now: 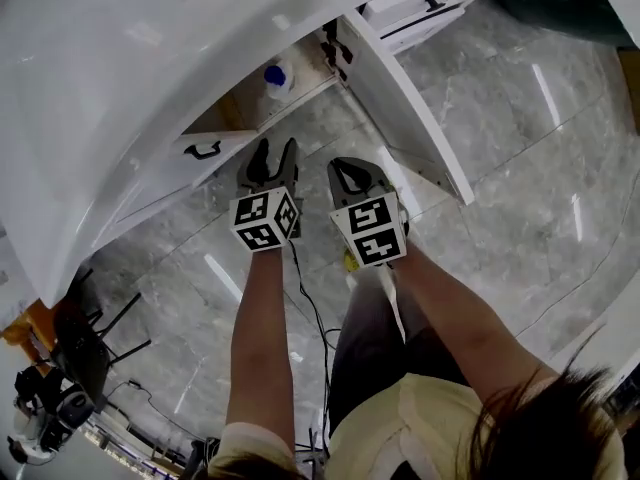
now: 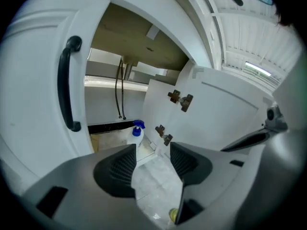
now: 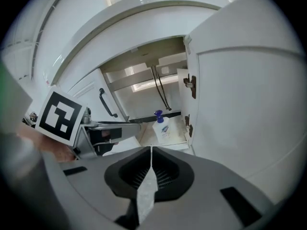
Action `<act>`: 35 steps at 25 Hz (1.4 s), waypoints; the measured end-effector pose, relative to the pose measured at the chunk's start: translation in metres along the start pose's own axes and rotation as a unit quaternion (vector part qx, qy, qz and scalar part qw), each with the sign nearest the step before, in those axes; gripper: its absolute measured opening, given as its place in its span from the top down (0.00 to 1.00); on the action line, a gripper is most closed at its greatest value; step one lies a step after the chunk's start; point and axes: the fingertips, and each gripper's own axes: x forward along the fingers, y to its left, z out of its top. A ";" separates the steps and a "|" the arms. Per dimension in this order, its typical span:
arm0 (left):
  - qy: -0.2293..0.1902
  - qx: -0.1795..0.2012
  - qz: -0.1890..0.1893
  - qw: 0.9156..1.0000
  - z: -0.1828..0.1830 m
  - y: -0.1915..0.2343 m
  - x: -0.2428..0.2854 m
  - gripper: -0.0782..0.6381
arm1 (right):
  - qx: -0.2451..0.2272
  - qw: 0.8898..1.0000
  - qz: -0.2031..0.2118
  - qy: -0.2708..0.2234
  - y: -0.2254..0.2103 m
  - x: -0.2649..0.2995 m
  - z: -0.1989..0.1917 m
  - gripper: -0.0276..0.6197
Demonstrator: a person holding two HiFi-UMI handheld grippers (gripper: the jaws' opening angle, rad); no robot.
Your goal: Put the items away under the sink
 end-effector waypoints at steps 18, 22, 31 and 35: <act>-0.001 -0.073 -0.008 0.997 0.063 -0.062 -0.127 0.64 | -0.037 0.999 0.021 -0.012 0.038 -0.086 0.072 0.91; -0.005 -0.079 -0.010 0.997 0.076 -0.079 -0.158 0.64 | -0.044 0.999 0.021 -0.020 0.046 -0.112 0.091 0.91; -0.041 -0.106 0.021 0.993 0.094 -0.086 -0.220 0.72 | -0.058 0.997 0.031 -0.034 0.066 -0.163 0.116 0.91; -0.050 -0.117 0.022 0.992 0.100 -0.089 -0.244 0.73 | -0.066 0.997 0.031 -0.036 0.074 -0.181 0.120 0.91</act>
